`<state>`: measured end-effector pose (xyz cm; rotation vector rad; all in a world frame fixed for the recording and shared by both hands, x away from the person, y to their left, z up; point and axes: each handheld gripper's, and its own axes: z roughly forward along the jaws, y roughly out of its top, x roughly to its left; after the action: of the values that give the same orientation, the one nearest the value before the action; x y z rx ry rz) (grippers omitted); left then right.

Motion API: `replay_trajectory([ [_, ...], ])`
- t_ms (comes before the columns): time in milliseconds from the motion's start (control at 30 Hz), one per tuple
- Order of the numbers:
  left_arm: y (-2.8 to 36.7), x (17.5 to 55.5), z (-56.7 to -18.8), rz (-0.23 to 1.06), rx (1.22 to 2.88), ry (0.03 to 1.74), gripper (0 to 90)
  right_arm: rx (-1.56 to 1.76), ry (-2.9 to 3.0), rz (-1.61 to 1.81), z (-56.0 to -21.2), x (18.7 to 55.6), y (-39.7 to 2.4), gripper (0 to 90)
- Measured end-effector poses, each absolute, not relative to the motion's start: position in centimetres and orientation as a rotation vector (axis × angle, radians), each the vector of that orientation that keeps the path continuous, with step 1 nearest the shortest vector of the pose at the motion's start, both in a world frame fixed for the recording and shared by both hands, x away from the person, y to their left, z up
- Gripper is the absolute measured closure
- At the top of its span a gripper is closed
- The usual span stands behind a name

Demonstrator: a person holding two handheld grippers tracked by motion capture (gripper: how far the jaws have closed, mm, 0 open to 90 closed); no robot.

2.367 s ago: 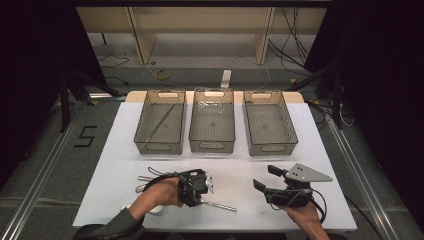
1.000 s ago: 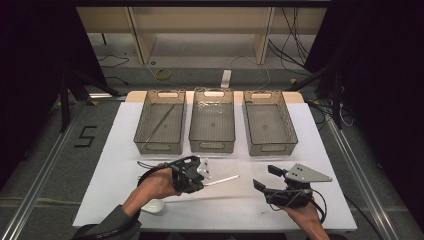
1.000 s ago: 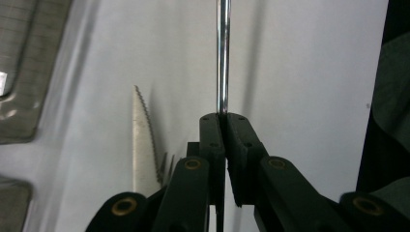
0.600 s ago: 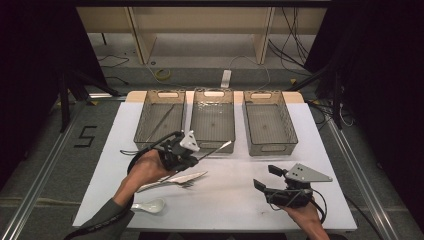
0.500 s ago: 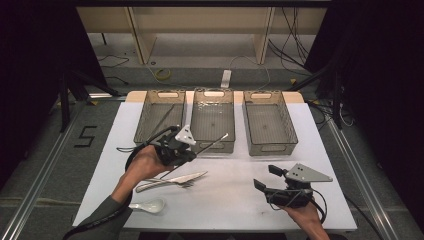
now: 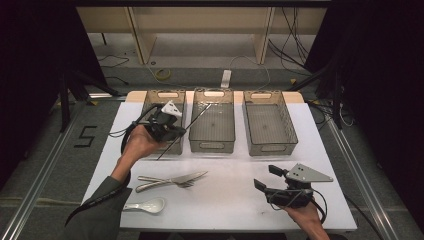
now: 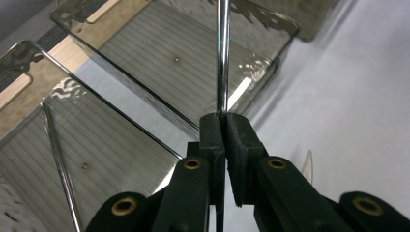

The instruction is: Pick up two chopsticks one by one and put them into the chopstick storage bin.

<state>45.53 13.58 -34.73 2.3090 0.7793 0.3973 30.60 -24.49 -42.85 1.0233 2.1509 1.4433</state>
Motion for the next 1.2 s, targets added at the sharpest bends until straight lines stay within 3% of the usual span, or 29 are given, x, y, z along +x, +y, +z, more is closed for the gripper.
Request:
replay_trajectory([
  [567,15.4,49.7,-32.5,0.469,2.219,0.897,85.1,1.032,2.152,1.448,-42.9,30.7,-24.6,28.3],
  [1200,17.1,52.8,-33.2,0.488,2.117,1.003,85.0,1.022,2.161,1.452,-42.9,30.5,-24.4,28.3],
])
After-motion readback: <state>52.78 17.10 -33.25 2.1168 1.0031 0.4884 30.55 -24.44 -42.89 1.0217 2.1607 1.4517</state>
